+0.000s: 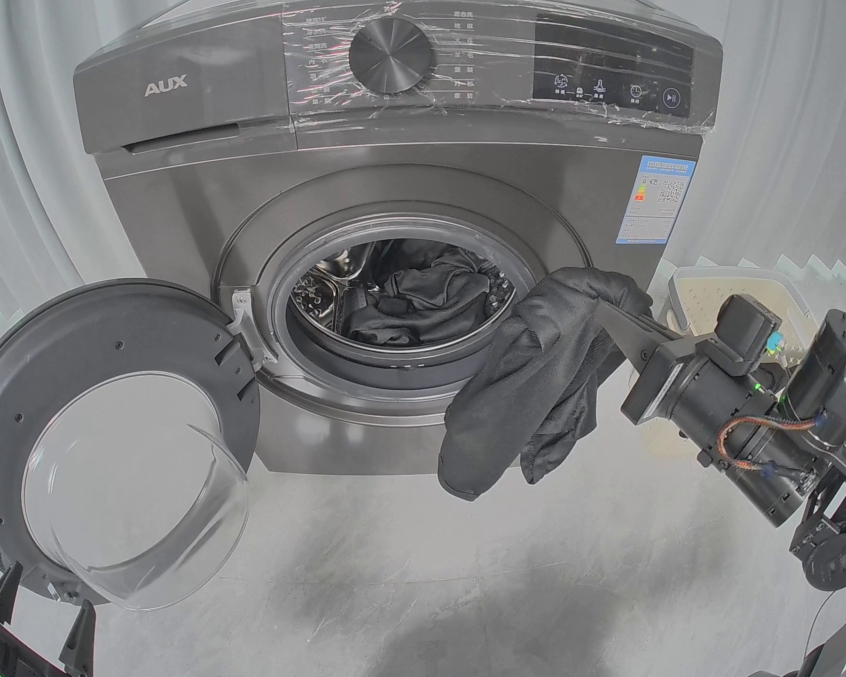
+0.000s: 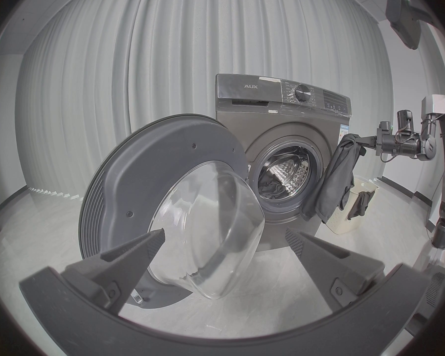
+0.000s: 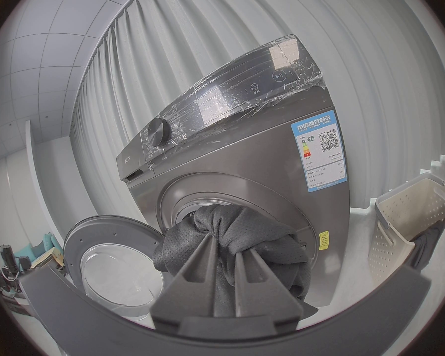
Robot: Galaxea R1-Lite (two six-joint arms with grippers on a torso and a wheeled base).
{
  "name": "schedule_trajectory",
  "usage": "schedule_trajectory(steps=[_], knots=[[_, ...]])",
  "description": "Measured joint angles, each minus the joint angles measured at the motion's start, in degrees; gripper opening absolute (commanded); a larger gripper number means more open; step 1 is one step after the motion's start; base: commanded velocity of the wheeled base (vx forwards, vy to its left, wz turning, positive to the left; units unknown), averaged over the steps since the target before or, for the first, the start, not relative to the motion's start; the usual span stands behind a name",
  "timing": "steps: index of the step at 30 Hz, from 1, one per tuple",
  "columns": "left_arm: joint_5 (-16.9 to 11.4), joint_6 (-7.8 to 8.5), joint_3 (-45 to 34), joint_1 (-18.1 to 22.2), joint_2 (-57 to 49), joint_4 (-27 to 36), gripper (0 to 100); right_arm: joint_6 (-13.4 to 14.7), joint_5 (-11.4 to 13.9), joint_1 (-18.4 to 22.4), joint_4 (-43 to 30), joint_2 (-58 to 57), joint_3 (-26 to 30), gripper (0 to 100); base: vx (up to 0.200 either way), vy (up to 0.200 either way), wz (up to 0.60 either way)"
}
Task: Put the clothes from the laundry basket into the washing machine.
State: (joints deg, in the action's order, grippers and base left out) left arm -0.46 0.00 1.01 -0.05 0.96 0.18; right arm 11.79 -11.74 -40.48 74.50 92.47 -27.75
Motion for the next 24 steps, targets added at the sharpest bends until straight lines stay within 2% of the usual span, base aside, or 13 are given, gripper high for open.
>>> schedule_trajectory(steps=[3,8,20,24], knots=[[-0.1,0.68,0.0,0.0,0.0,0.0,100,0.0,-0.4,-0.7,0.0,0.1,-0.1,0,0.0,0.0,0.0],[-0.4,0.11,0.0,0.0,0.0,0.0,100,0.1,-0.6,-1.1,0.5,0.6,0.3,0,0.0,0.0,0.0],[-0.2,-0.07,0.0,0.0,0.0,0.0,100,-0.2,-0.9,-1.9,0.7,2.8,0.0,0,0.0,0.0,0.0],[0.1,-0.55,0.0,0.0,0.0,0.1,100,-1.3,-0.9,-2.4,0.7,4.0,-0.3,0,0.0,0.0,0.0]])
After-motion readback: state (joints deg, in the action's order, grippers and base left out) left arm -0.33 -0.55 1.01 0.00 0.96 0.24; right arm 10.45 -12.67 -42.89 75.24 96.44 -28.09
